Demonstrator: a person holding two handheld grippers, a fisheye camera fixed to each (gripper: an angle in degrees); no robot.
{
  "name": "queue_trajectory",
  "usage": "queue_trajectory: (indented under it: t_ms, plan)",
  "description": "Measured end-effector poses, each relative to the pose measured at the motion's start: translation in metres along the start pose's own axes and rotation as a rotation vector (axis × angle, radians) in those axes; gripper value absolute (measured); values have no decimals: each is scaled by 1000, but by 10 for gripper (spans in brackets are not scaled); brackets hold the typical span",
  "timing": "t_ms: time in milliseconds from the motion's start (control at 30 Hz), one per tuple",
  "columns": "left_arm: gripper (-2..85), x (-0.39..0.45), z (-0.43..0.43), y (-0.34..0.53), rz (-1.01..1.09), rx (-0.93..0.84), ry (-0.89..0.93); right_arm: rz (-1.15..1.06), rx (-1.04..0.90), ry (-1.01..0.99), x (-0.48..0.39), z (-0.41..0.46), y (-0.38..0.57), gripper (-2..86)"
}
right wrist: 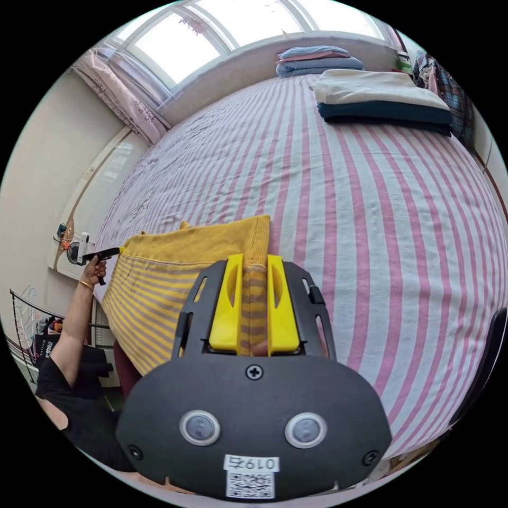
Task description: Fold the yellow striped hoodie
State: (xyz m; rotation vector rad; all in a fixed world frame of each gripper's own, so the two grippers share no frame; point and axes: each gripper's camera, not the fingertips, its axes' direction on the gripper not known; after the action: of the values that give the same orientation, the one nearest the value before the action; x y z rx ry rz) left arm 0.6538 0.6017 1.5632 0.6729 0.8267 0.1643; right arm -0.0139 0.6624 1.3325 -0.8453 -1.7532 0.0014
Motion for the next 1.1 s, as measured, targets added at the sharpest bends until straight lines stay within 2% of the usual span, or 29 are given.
queue_trajectory:
  t_ms: [167, 333, 433, 500, 533, 567, 667, 767, 867, 1100]
  plan:
    - [69, -31, -18, 27, -54, 9, 186, 14, -3, -75, 16, -22, 29, 103]
    - [63, -44, -50, 78, -52, 82, 266, -28, 1, -91, 12, -54, 77, 102]
    - [53, -22, -68, 127, 28, 83, 155, -71, -13, -26, -2, -77, 125, 86]
    - [37, 2, -80, 177, 53, 122, -15, -93, 43, 18, -15, -95, 161, 50]
    - [33, 8, -83, 190, 53, 148, -52, -104, 129, 55, -25, -111, 189, 5]
    - [27, 18, -91, 218, 44, 216, -99, -110, 254, 97, -37, -129, 220, 0]
    - [18, 38, -103, 277, 15, 337, -155, -104, 436, 122, -61, -151, 287, -5]
    - [15, 57, -104, 318, -29, 398, -211, -87, 463, 193, -80, -145, 327, 3]
    - [16, 71, -105, 350, -91, 430, -323, -72, 426, 264, -88, -134, 351, 48]
    - [38, 59, -110, 405, -241, 461, -204, 138, 430, 154, -46, -142, 393, 92]
